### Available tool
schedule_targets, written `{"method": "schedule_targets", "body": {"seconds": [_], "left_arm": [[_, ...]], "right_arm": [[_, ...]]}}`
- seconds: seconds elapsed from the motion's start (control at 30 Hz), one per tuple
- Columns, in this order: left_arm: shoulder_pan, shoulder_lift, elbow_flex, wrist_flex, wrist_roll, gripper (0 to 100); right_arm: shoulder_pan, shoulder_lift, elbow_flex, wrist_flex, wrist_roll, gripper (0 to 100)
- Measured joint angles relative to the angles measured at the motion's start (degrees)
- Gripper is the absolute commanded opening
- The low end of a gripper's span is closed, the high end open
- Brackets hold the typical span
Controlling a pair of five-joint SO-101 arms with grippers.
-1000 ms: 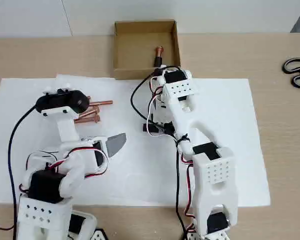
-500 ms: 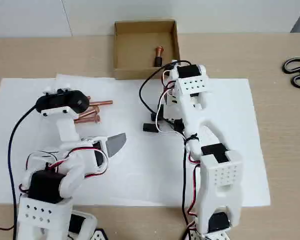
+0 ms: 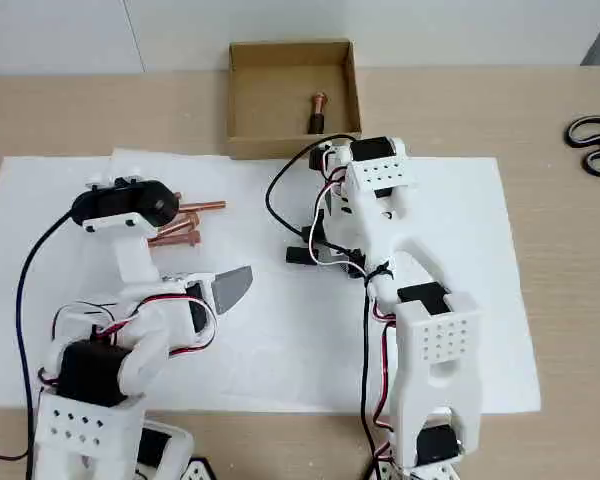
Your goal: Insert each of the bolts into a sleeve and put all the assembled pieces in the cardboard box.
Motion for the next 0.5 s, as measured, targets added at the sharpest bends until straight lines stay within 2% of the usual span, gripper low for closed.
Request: {"method": "schedule_targets", "body": {"seconds": [0.4, 0.5], "left_arm": [[0.0, 0.0, 0.0, 0.0, 0.0, 30], [0.0, 0.0, 0.0, 0.0, 0.0, 30]], "right_arm": [[-0.1, 0.0, -0.3, 0.2, 0.0, 10.7], [-0.1, 0.0, -0.3, 0.2, 0.0, 14.5]]}}
